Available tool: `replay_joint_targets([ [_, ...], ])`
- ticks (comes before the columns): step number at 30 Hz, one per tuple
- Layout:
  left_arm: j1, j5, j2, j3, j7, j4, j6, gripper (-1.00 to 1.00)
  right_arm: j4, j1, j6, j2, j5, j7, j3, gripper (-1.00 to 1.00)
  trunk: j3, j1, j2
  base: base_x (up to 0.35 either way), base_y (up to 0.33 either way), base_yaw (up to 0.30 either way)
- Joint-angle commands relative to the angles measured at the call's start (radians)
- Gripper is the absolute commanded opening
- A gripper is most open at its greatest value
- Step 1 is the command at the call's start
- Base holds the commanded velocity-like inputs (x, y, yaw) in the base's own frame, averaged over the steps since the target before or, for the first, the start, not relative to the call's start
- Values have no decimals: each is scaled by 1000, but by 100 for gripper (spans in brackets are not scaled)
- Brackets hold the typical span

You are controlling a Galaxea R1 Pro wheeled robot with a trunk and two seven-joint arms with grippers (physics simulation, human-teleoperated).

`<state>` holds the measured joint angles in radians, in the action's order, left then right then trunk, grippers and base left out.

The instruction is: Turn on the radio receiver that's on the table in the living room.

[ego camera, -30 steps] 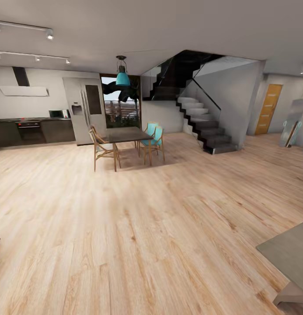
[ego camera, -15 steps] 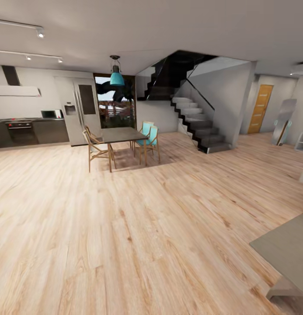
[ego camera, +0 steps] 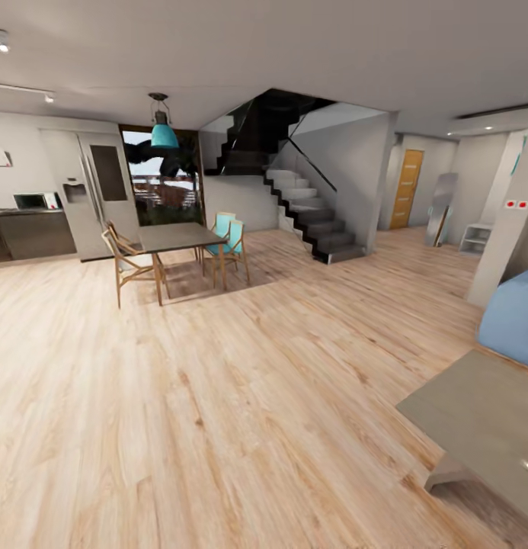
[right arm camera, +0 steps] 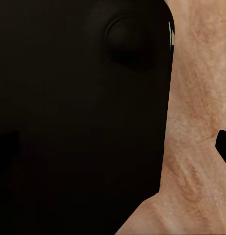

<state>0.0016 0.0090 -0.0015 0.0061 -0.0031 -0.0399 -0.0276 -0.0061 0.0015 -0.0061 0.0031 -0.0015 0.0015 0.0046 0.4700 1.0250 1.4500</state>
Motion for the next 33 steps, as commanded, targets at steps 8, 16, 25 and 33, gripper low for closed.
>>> replay_joint_targets([
  [8, 0, 0, 0, 0, 0, -1, 0, 100, 0, 0, 0, 0, 0, 0, 0, 100, 0, 0, 0, 0, 0, -287],
  [16, 0, 0, 0, 0, 0, -2, 0, 100, 0, 0, 0, 0, 0, 0, 0, 100, 0, 0, 0, 0, 0, -287],
  [25, 0, 0, 0, 0, 0, -2, 0, 100, 0, 0, 0, 0, 0, 0, 0, 100, 0, 0, 0, 0, 0, -287],
  [33, 0, 0, 0, 0, 0, -2, 0, 100, 0, 0, 0, 0, 2, 0, 0, 100, 0, 0, 0, 0, 0, -287],
])
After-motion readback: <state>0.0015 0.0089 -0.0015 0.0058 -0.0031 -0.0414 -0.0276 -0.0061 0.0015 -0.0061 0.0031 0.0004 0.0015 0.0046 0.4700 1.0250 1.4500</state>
